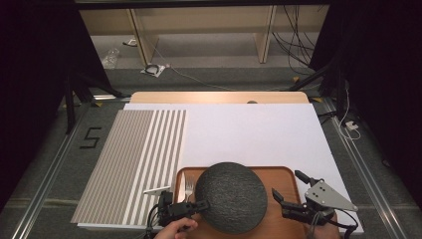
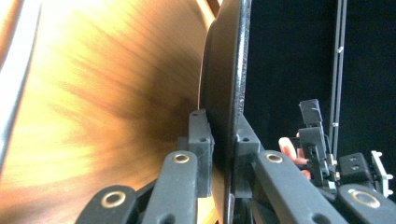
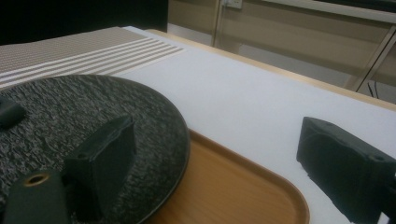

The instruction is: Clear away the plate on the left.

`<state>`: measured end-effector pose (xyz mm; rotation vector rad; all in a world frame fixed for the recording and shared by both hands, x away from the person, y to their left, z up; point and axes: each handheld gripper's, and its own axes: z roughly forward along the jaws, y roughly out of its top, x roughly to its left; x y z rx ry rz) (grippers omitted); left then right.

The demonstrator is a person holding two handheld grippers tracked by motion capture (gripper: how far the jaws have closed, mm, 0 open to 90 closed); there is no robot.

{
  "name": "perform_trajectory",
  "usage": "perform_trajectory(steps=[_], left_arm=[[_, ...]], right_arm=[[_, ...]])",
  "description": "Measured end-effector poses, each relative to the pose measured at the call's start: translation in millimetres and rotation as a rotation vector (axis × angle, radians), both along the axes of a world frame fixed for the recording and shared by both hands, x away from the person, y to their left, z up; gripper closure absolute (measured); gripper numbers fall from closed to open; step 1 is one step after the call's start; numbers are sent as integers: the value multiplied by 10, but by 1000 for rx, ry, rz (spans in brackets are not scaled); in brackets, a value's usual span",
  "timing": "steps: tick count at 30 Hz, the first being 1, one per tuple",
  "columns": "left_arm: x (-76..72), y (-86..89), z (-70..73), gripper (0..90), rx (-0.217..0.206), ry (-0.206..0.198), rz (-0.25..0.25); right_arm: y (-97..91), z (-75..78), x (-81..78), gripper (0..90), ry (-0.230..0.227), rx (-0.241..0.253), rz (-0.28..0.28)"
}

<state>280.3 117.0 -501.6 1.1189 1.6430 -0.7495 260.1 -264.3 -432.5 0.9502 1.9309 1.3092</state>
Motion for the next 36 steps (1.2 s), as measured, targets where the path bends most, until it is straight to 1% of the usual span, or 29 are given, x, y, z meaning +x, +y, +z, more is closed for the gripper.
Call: perform_trajectory(steps=[7,9,15,21,23,27,31,34,36], left_arm=[[-1,-89,-15,824,9,0,-35],[-5,-114,-18,824,8,7,-42],[-18,-178,-28,823,10,10,-68],[-18,-211,-42,819,19,15,-79],[-17,-216,-42,818,35,21,-81],[-16,-211,-47,822,38,25,-77],[-14,-204,-77,830,40,41,-76],[-13,-201,-80,830,40,38,-79],[-12,-205,-69,828,50,28,-87]], right_arm=[[2,3,-5,130,2,-3,1],[2,3,-6,130,0,-5,2],[3,4,-7,130,2,-8,3],[1,4,-7,131,-1,-9,3],[1,3,-7,130,0,-9,4],[1,4,-7,131,-2,-9,4],[2,11,-16,131,4,-13,3],[0,9,-14,132,4,-16,4],[0,9,-14,132,4,-13,4]])
